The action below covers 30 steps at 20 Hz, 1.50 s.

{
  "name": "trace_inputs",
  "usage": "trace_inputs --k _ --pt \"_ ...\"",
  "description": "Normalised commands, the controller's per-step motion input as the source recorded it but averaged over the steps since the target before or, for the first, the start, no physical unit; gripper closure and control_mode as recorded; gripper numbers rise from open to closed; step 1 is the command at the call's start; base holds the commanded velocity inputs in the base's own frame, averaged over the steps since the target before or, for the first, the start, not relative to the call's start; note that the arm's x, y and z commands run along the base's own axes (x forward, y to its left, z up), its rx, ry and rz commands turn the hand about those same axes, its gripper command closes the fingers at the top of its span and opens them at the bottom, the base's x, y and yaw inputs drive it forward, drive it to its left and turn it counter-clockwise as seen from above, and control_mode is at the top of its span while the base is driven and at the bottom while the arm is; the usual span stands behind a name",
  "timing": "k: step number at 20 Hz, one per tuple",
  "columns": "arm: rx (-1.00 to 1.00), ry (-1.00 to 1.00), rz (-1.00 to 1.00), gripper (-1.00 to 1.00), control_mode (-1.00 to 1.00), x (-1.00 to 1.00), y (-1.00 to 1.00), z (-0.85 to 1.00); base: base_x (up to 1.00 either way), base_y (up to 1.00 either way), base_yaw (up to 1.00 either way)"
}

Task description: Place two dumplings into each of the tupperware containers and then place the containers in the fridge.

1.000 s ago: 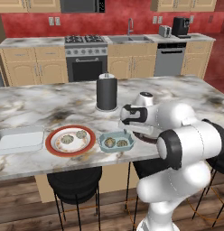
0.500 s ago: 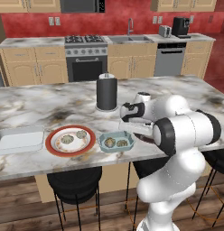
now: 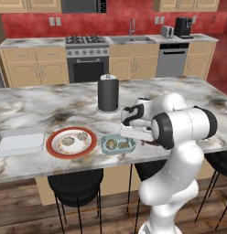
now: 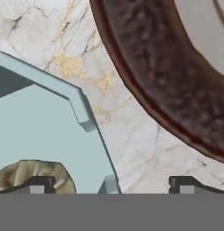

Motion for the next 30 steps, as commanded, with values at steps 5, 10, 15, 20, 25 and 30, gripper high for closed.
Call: trace_inputs --k 5,10,15,20,25,30 --pt "0.00 0.02 0.00 -1.00 -1.00 0.03 0.00 -0.17 0.00 0.00 0.00" --pt "0.00 0.00 0.00 -1.00 -1.00 0.08 0.00 -0.07 0.00 0.00 0.00" --pt "0.00 0.00 0.00 -1.00 -1.00 0.15 0.00 -0.08 0.00 0.00 0.00" --pt "0.00 0.00 0.00 -1.00 -1.00 0.10 0.00 -0.14 0.00 0.00 0.00" --pt "0.00 0.00 0.00 1.00 -1.00 0.05 0.00 -0.12 0.00 0.00 0.00" --pt "0.00 0.00 0.00 1.00 -1.00 0.00 0.00 -0.01 0.00 0.00 0.00"
